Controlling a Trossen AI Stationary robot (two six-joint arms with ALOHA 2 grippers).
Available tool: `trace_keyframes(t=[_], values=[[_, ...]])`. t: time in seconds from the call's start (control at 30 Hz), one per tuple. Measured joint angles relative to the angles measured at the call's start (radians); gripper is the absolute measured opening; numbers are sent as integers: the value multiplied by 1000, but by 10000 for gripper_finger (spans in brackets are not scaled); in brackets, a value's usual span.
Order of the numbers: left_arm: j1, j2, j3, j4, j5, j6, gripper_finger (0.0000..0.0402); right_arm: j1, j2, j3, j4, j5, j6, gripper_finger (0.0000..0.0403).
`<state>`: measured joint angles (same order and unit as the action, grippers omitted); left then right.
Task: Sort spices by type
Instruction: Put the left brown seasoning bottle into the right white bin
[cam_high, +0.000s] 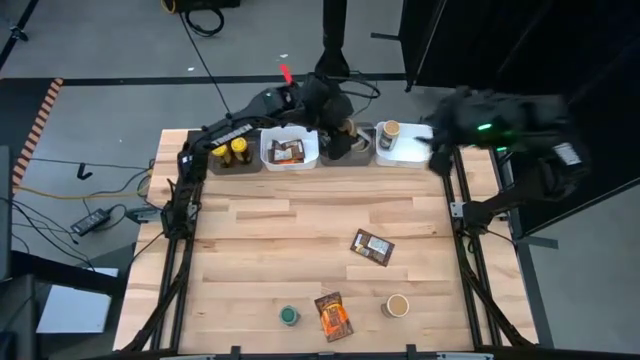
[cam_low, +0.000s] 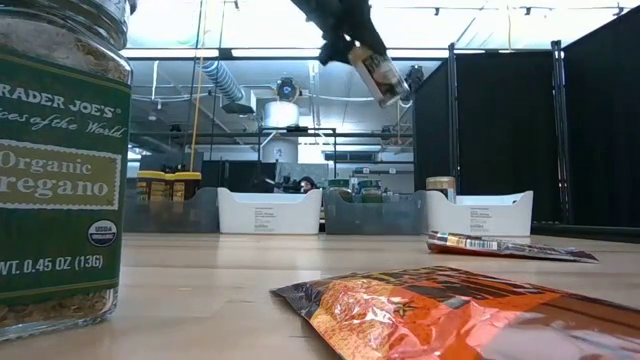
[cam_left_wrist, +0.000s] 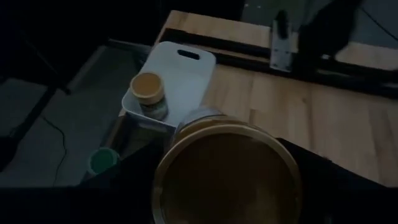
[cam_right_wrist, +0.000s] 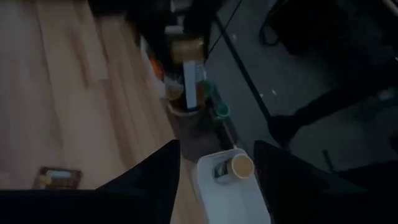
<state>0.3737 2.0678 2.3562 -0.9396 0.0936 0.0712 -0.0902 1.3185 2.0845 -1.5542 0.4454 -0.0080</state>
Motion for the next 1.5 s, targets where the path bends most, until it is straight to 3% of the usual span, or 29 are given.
trace_keyframes(t=[0.13,0.33,0.53,0.97,1.5], values=[[-2,-22,-2,-86,7,32,269,-6,19,-133,161,-11,-83,237],[-10,-50,-2,-168,70,58,269,-43,69,-244,419,-84,-151,312],[-13,-81,-2,-209,89,74,269,-72,152,-251,440,-117,-152,372],[-14,-169,1,-283,90,127,269,-107,284,-252,681,-338,-180,362],[-13,-191,0,-276,102,113,269,-147,322,-251,791,-349,-231,361]])
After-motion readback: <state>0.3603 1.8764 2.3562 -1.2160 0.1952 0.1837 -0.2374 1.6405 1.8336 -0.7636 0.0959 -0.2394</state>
